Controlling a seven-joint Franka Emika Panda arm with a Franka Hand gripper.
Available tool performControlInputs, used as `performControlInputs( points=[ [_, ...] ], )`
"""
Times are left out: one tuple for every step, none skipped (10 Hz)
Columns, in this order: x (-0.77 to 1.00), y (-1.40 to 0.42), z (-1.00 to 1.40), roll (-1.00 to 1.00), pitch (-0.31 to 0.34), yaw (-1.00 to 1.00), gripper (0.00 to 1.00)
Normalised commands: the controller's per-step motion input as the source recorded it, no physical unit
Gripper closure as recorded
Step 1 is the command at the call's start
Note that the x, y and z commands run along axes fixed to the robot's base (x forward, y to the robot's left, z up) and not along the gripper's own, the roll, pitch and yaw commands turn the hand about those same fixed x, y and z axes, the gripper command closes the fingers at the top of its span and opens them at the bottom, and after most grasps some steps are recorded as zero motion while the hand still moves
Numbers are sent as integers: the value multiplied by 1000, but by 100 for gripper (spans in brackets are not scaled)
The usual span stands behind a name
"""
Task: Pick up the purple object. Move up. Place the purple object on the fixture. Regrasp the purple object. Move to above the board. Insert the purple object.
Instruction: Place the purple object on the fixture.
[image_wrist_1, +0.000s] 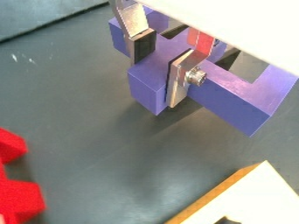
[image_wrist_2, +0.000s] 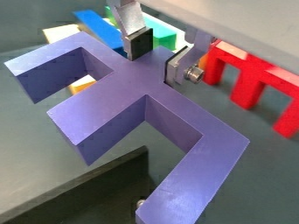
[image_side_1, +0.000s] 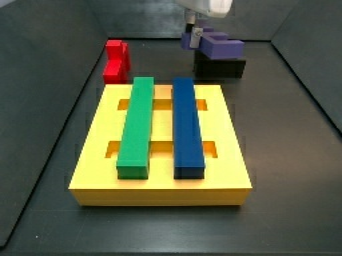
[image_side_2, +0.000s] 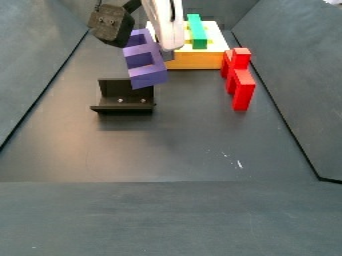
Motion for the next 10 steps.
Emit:
performControlInputs(
  points=[
    [309, 29, -3, -491, 11, 511, 100],
    [291, 54, 0, -446, 40, 506, 100],
    [229, 91, 91, -354, 63, 529, 100],
    [151, 194, 171, -91, 100, 569, 100],
    [226, 263, 57, 0, 69, 517, 100],
    [0, 189, 0, -100, 0, 63, 100],
    [-160, 126, 0, 0, -3, -89, 100],
    [0, 126, 0, 0, 34, 0, 100],
    [43, 77, 103, -100, 223, 183, 100],
    [0, 0, 214, -289, 303, 529, 100]
  ],
)
